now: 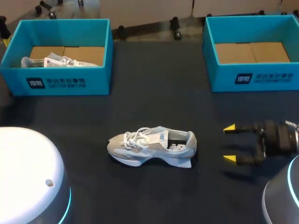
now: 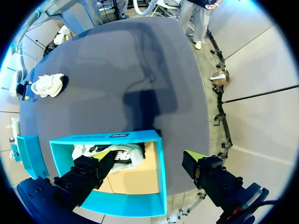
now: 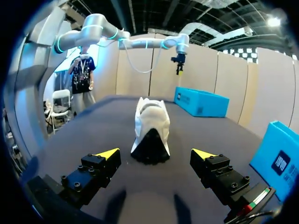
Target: Take the shoe out of the shoebox, open the shoe tongue, remove and reinsert the insole, then place the shoe into the shoebox
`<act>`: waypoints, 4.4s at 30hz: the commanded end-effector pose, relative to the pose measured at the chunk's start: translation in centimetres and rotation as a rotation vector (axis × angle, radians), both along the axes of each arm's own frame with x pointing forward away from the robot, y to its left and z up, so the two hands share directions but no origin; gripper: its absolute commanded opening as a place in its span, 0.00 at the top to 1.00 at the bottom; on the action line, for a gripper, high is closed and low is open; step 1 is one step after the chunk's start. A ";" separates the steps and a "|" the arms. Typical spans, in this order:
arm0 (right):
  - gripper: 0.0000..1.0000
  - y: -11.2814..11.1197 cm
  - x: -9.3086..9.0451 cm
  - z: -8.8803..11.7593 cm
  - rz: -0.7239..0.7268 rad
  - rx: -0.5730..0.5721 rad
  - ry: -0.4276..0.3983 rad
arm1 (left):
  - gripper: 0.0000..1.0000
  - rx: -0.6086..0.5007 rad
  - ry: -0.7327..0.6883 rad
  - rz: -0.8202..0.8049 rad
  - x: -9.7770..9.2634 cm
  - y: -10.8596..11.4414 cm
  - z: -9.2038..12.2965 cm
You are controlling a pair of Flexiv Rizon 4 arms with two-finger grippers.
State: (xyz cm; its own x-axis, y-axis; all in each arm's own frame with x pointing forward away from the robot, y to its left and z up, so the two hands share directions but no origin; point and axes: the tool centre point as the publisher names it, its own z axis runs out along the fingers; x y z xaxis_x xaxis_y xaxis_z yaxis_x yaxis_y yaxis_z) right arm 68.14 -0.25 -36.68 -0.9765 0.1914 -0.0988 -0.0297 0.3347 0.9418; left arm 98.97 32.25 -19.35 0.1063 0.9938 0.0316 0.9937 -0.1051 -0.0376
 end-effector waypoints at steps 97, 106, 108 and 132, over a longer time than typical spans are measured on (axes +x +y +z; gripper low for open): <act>0.04 11.1 2.1 -4.7 0.058 0.026 0.115 | 0.00 0.001 -0.004 -0.001 -0.2 0.0 0.0; 0.00 11.8 2.2 -4.9 0.077 0.026 0.106 | 0.00 0.001 -0.004 -0.001 -0.2 0.0 0.0; 0.00 11.9 2.2 -4.9 0.079 0.025 0.104 | 0.00 0.001 -0.004 -0.001 -0.2 0.0 0.0; 0.00 12.0 2.4 -4.5 0.079 -0.031 0.043 | 0.00 0.001 -0.004 -0.001 -0.2 0.0 0.0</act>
State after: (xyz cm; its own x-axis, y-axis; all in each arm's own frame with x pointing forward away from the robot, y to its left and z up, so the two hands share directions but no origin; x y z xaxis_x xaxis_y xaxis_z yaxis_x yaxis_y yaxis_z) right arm 70.59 11.69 -41.37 -0.9919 0.1111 -0.0616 -0.0178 0.3583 0.9334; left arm 98.97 32.26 -19.36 0.1062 0.9938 0.0313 0.9938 -0.1051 -0.0376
